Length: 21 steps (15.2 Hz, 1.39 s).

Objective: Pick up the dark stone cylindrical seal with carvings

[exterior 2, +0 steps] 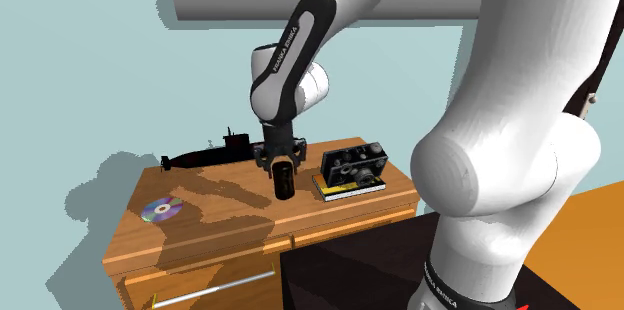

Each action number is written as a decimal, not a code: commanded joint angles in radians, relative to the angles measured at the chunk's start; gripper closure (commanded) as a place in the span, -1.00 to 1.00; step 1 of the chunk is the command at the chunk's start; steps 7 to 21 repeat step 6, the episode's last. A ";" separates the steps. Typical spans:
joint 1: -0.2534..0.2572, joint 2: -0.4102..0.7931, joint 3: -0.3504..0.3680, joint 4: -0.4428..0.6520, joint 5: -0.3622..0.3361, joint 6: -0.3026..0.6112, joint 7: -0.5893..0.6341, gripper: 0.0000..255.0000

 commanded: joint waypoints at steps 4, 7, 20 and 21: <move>-0.001 -0.066 0.009 0.007 0.068 -0.064 -0.055 1.00; -0.001 -0.068 0.009 0.007 0.070 -0.066 -0.056 1.00; -0.001 -0.068 0.009 0.007 0.070 -0.066 -0.056 1.00; -0.001 -0.068 0.009 0.007 0.070 -0.066 -0.056 1.00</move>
